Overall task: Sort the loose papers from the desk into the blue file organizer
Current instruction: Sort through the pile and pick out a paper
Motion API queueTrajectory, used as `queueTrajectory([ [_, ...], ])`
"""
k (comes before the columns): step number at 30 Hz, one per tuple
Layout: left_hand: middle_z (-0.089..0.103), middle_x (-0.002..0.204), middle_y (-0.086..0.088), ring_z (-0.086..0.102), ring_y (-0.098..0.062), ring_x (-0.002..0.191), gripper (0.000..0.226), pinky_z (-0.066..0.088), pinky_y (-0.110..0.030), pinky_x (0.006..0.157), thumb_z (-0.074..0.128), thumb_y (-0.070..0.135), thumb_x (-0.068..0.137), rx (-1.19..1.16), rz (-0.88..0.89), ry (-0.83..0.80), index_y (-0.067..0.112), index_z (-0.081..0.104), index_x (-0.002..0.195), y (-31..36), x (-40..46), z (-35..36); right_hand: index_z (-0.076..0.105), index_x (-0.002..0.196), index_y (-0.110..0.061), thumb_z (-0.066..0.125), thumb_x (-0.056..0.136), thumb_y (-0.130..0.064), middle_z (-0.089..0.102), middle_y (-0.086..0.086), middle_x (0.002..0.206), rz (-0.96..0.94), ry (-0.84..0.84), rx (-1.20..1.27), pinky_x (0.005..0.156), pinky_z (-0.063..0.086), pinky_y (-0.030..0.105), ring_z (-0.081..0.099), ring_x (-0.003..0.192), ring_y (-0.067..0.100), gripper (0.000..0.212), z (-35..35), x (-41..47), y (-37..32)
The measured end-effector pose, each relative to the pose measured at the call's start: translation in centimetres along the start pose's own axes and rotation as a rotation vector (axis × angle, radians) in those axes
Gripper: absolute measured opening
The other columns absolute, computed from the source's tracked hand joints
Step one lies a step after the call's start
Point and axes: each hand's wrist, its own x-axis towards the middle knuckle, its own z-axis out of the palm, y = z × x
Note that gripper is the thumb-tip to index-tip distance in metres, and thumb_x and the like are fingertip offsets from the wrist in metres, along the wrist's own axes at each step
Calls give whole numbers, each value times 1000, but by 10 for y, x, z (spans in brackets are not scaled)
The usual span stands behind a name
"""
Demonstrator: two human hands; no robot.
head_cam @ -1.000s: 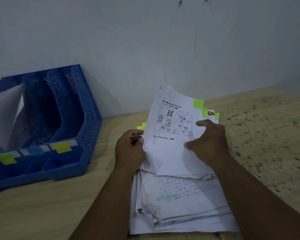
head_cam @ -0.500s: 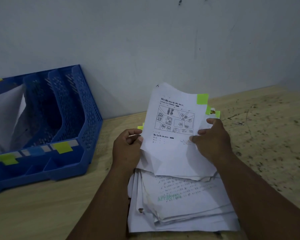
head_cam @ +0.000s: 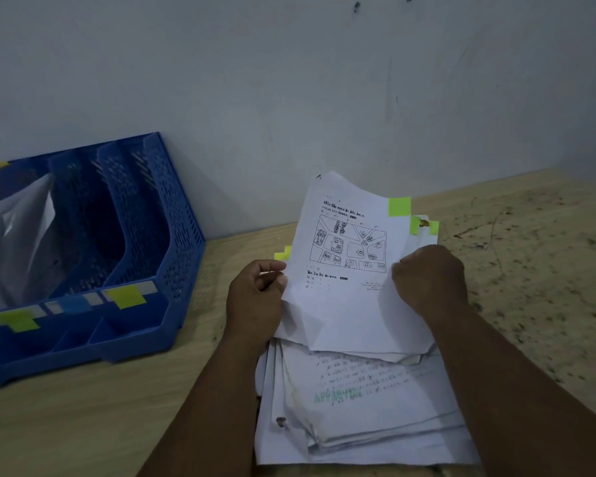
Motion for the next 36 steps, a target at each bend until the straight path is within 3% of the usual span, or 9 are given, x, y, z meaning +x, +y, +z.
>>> queueTrajectory([
  [2,76,92,3,70,-12,85,22,54,-28,76,68,6,93,-3,1,11,26,73,98,0,1,0,73,96,-12,51,94,-17,70,8,107,14,18,40,72,43,24,66,99,28,23,-1,1,0],
  [6,72,85,6,67,-11,83,22,53,-29,77,71,14,92,2,-12,47,28,70,108,2,2,0,67,81,-14,57,94,-27,66,-3,83,18,86,305,69,35,27,59,83,27,21,0,7,1],
  [11,66,123,8,62,-4,110,47,45,-15,84,77,29,89,9,-57,16,23,59,131,6,-1,4,63,94,-19,54,101,-32,59,-14,85,-94,137,510,69,32,25,53,83,13,17,-7,1,-13],
  [15,59,137,6,58,-8,120,58,45,-25,100,77,39,87,4,-62,5,23,54,137,11,-2,3,64,97,-23,53,102,-35,62,-16,85,-201,117,594,62,36,16,54,75,-1,17,-15,-10,-26],
  [18,55,143,4,56,-12,124,69,46,-34,109,77,46,84,-60,-110,-3,24,49,144,16,-1,2,65,93,-24,53,102,-38,67,-12,83,-243,25,665,62,40,24,57,71,4,20,-18,-17,-29],
  [21,60,138,3,62,-16,120,76,51,-44,104,79,55,79,-125,-149,21,26,50,143,27,0,-4,66,93,-23,53,102,-38,68,-14,76,-275,-84,784,63,42,26,54,62,-1,22,-20,-21,-33],
  [26,75,110,5,73,-10,92,45,59,-19,73,81,33,84,-203,-135,52,24,63,124,38,1,-17,68,93,-18,61,100,-27,67,-18,67,-319,-72,914,58,40,16,52,55,-6,14,-28,-23,-45],
  [31,78,106,-5,75,-27,96,30,59,-47,90,81,18,84,-386,-188,-21,15,74,113,57,-1,-35,71,94,-19,68,96,-25,76,-11,83,-295,-4,915,67,45,19,65,71,-2,8,-32,-25,-60],
  [36,76,110,-11,74,-31,101,38,60,-44,83,78,11,82,-466,-252,-177,8,71,119,77,-10,-63,71,92,-22,70,94,-27,76,-12,84,-343,-11,866,63,44,11,65,72,-6,6,-25,-35,-92],
])
